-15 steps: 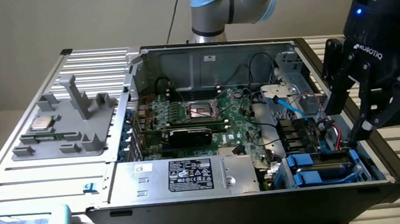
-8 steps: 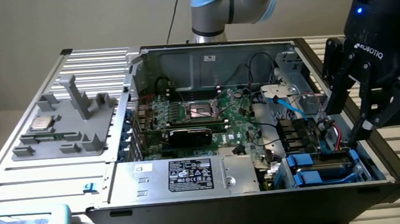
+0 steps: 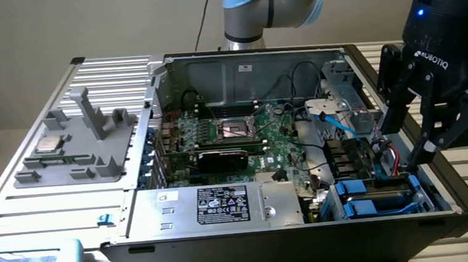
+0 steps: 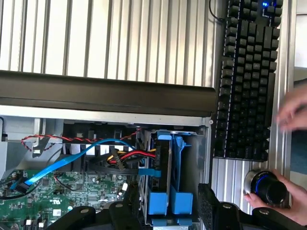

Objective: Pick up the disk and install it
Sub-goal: 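Insert the second disk wire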

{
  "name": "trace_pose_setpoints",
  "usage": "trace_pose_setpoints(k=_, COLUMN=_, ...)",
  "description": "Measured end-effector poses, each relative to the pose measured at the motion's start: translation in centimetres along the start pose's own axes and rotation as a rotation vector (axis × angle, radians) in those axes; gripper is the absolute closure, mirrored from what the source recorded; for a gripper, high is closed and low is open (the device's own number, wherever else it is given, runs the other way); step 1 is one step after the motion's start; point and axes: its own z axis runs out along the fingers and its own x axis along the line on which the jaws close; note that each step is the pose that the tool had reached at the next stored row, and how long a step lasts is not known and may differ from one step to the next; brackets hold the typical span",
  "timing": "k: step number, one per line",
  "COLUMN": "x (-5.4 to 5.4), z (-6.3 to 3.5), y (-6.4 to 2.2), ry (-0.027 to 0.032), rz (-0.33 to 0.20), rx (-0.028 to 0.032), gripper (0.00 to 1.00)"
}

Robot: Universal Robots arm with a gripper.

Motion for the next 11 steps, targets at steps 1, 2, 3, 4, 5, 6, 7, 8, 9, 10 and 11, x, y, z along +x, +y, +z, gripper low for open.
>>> trace_pose_setpoints(k=1, x=0.00, z=0.00, y=0.00, ry=0.0000, rz=0.000, rx=0.0000, gripper=0.40)
trace_pose_setpoints(k=2, x=0.00, z=0.00, y=0.00, ry=0.0000, rz=0.000, rx=0.0000, gripper=0.40)
trace_pose_setpoints(k=3, x=0.00, z=0.00, y=0.00, ry=0.0000, rz=0.000, rx=0.0000, gripper=0.49)
trace_pose_setpoints(k=4, x=0.00, z=0.00, y=0.00, ry=0.0000, rz=0.000, rx=0.0000, gripper=0.49)
trace_pose_setpoints(k=5, x=0.00, z=0.00, y=0.00, ry=0.0000, rz=0.000, rx=0.0000, gripper=0.55)
trace_pose_setpoints(k=6, x=0.00, z=0.00, y=0.00, ry=0.0000, rz=0.000, rx=0.0000, gripper=0.61)
trace_pose_setpoints(k=7, x=0.00, z=0.00, y=0.00, ry=0.0000, rz=0.000, rx=0.0000, gripper=0.61)
trace_pose_setpoints(k=8, x=0.00, z=0.00, y=0.00, ry=0.0000, rz=0.000, rx=0.0000, gripper=0.67)
trace_pose_setpoints(k=9, x=0.00, z=0.00, y=0.00, ry=0.0000, rz=0.000, rx=0.0000, gripper=0.73)
trace_pose_setpoints(k=10, x=0.00, z=0.00, y=0.00, ry=0.0000, rz=0.000, rx=0.0000, gripper=0.73)
trace_pose_setpoints(k=11, x=0.00, z=0.00, y=0.00, ry=0.0000, rz=0.000, rx=0.0000, gripper=0.79)
